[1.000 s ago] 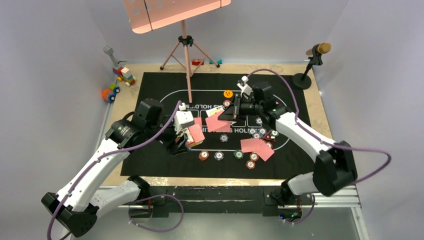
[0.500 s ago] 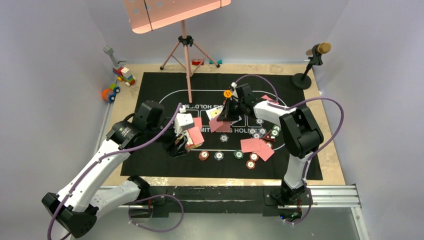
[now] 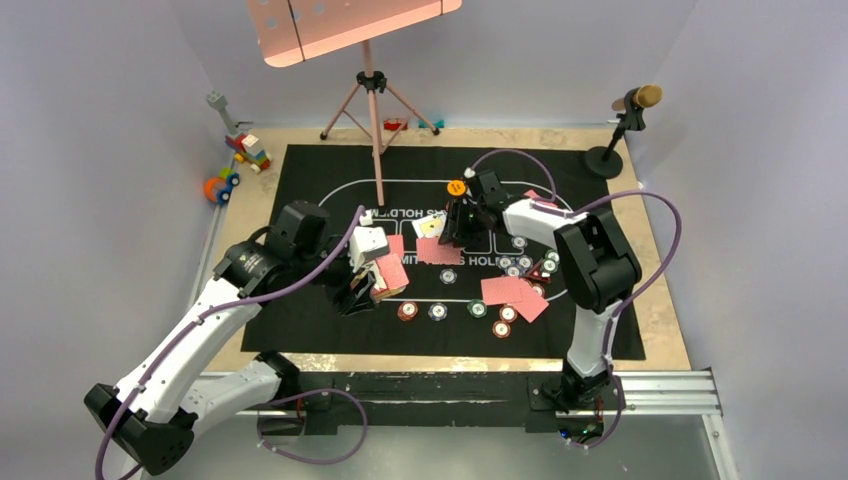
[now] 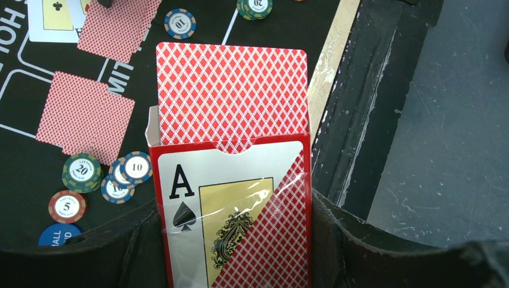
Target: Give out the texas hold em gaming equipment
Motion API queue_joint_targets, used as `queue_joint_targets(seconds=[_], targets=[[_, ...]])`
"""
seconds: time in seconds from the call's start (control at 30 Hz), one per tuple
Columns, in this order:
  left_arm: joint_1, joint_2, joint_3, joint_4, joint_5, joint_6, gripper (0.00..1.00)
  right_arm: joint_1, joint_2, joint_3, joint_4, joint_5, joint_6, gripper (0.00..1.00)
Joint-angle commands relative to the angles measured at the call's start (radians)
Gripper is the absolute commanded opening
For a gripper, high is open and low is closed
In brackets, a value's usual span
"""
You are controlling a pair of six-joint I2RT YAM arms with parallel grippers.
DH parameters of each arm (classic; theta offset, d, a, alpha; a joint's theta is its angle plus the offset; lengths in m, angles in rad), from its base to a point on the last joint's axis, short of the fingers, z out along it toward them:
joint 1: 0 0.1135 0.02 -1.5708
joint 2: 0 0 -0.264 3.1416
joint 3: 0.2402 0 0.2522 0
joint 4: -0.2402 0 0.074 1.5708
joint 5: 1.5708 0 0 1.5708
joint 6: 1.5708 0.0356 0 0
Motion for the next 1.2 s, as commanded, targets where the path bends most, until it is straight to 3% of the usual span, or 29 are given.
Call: queue_joint_targets(seconds=[0.0, 0.13, 0.3, 0.47, 0.53, 0.67, 0.77, 0.97, 1.17], targets=[[0.004, -0.002, 0.011, 0.021, 0.038, 0.016, 0.29, 0.017, -0.063, 0.025, -0.093, 0.111, -0.052, 0.49], [0.004, 0.002, 0.018, 0.016, 0.036, 0.021, 0.29, 0.021, -0.105, 0.031, -0.154, 0.159, -0.072, 0.52], [0.004, 0.015, 0.026, 0.001, 0.036, 0.02, 0.29, 0.037, -0.285, 0.035, -0.203, 0.122, -0.075, 0.58], [0.003, 0.038, 0.029, -0.031, 0.021, 0.055, 0.28, 0.039, -0.503, -0.042, -0.051, -0.217, -0.003, 0.83], [0.003, 0.042, 0.028, -0.02, 0.021, 0.056, 0.28, 0.049, -0.54, -0.097, 0.063, -0.374, 0.071, 0.85], [0.004, 0.041, 0.034, 0.023, 0.025, 0.028, 0.28, 0.125, -0.54, -0.157, 0.218, -0.493, 0.181, 0.89], [0.004, 0.044, 0.055, 0.019, 0.026, 0.025, 0.28, 0.187, -0.532, -0.16, 0.261, -0.473, 0.214, 0.9], [0.004, 0.043, 0.071, 0.018, 0.025, 0.017, 0.28, 0.235, -0.551, -0.072, -0.013, -0.239, 0.113, 0.92], [0.004, 0.043, 0.064, 0.031, 0.024, 0.01, 0.28, 0.245, -0.591, -0.142, 0.103, -0.357, 0.191, 0.94]])
